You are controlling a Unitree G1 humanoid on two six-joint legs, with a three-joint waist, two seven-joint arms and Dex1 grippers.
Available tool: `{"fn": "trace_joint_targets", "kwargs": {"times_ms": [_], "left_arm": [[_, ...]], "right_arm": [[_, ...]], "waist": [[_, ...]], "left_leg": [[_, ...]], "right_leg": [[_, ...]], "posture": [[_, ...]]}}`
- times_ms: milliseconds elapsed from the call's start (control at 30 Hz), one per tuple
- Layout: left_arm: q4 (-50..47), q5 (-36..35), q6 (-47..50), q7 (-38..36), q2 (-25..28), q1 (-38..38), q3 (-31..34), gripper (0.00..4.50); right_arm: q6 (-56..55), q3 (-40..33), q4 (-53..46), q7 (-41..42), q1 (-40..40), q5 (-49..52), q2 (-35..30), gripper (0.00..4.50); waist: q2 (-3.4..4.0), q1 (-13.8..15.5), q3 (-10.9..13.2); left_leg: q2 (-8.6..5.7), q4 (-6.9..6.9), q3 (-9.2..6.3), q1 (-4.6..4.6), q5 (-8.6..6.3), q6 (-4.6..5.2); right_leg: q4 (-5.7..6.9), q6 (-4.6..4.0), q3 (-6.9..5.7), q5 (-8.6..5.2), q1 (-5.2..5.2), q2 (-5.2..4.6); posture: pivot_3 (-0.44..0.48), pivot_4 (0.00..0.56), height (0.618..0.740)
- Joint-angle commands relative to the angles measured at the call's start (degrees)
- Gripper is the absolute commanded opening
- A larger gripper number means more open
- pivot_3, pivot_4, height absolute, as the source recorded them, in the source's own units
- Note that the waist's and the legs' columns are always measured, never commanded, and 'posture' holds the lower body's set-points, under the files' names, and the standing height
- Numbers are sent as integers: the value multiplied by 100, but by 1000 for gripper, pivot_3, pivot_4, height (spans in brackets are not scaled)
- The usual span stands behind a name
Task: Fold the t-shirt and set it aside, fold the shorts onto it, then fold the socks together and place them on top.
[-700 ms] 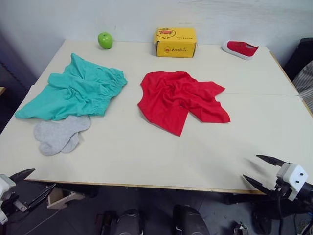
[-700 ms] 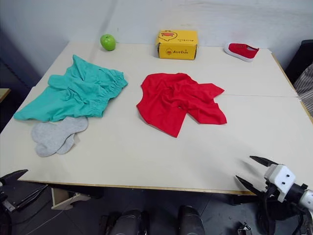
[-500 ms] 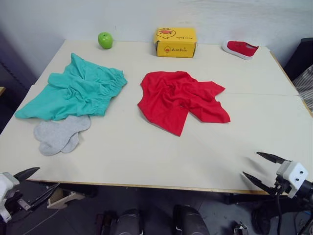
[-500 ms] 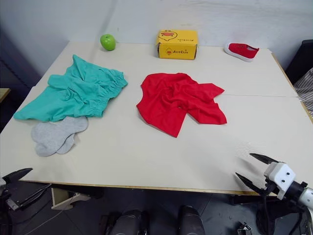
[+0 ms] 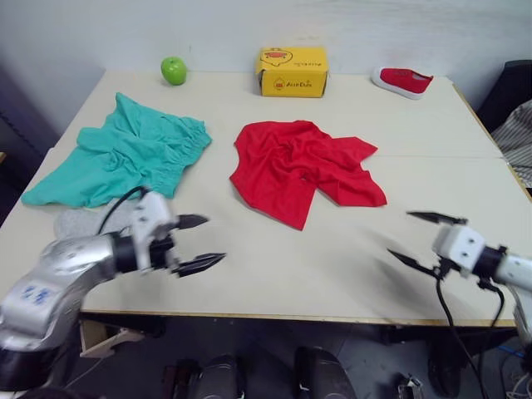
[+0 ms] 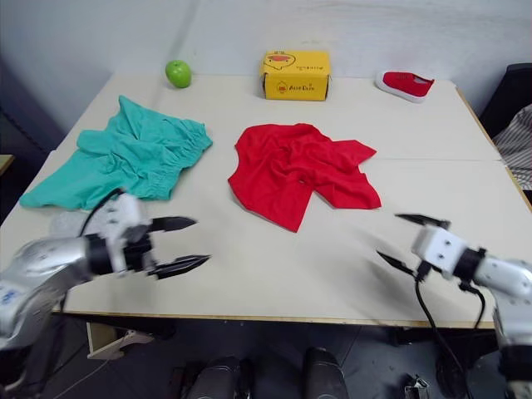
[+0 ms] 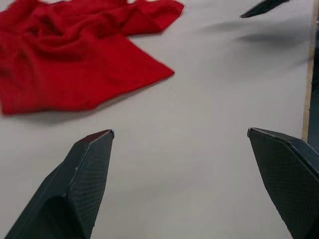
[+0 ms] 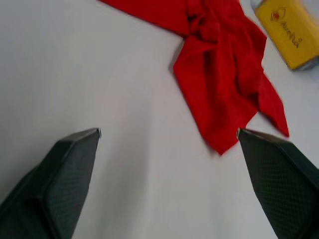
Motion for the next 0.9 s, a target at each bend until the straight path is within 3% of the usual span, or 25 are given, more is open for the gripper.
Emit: {"fn": "trace_joint_targets", "kwargs": {"times_ms": [33,100,300,667,767,900], "left_arm": [[627,863,-234,72,-395,-755,-995,4500],[1413,1446,-361,245,-1035,-1491,-1683,4500],[3266,2528,-1069,526,-2205,-2562,-2481,4500],[5343,3862,-2434,796,-2885,-3193,-2887,4500],[6220,4367,-3141,1114,-2868,-3393,-3046,3895],[7000,4596,-3754,1332,-2893,-3594,-3061,2694]], "right_arm": [[-206,245,607,-288,-494,-375,-29,4468],[-204,527,1224,-699,-1125,-868,32,4468],[-189,1132,2301,-1368,-2247,-1582,222,4468],[-312,1576,2739,-1515,-2832,-1766,445,4468],[-239,1714,3008,-1635,-3088,-1918,499,4500],[-194,1829,3372,-1760,-3351,-2060,549,4500]], "waist": [[-3,23,2],[-5,36,3],[-8,23,5],[-8,29,5],[-8,32,4],[-10,-8,-1]], "left_leg": [[7,0,6,1,-1,-2],[1,6,19,-1,0,0],[-5,13,52,-5,9,15],[9,51,84,-1,8,18],[10,73,73,-2,3,25],[16,78,47,6,-2,30]], "right_leg": [[-5,-2,0,-1,0,12],[-6,-1,8,-1,-4,14],[-7,15,35,10,-9,12],[-7,19,39,11,-7,8],[1,20,38,13,0,1],[2,15,41,22,1,-5]], "posture": [[0,150,740],[0,150,740],[0,150,740],[0,150,740],[0,150,740],[0,150,740]]}}
